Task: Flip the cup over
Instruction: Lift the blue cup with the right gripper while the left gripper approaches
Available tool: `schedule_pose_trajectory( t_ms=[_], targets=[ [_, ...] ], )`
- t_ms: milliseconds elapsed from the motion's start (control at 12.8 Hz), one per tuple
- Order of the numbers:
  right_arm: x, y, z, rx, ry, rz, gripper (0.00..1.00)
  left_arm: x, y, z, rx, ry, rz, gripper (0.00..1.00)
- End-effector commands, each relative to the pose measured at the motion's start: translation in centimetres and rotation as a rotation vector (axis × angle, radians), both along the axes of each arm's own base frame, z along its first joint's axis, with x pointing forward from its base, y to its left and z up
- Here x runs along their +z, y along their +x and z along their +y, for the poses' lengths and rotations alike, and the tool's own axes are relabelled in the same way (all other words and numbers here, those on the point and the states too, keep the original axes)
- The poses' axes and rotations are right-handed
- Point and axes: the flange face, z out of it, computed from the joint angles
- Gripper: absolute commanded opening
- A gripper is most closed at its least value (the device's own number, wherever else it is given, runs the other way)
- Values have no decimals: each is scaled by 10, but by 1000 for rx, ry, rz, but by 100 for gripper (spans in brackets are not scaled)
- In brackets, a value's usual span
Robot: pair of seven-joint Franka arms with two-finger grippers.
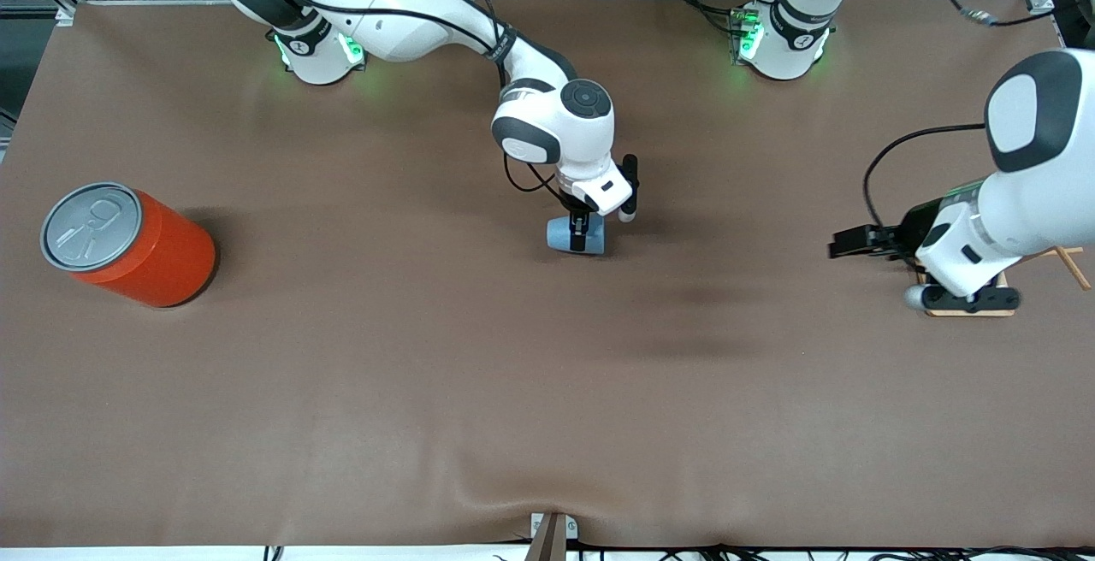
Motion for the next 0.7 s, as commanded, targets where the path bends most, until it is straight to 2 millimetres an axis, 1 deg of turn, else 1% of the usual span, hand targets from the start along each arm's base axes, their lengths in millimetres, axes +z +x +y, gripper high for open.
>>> schedule_pose_trajectory(
  t_ms=[0, 78, 156, 234, 312, 390, 468, 623],
  targets=[
    [-10, 1, 14, -5, 11, -18, 23, -42, 8, 11, -79, -112, 39, 100],
    [-14, 3, 12, -12, 8, -16, 23, -62, 13, 26, -91, -166, 51, 100],
    [-14, 0, 15, -9, 9, -18, 23, -76, 16, 35, -132, -207, 49, 100],
    [-14, -1, 15, -9, 9, -18, 28, -89, 15, 40, -188, -229, 50, 100],
    [-14, 0, 14, -13, 8, -16, 36, -103, 13, 40, -223, -243, 71, 100],
    [-13, 0, 15, -15, 9, -15, 96, -117, 12, 38, -229, -249, 99, 100],
    [-12, 0, 15, -28, 9, -15, 100, -127, 9, 32, -235, -253, 120, 100],
    [-9, 5, 11, -46, 5, -16, 100, -147, -3, 17, -232, -292, 167, 100]
  ],
)
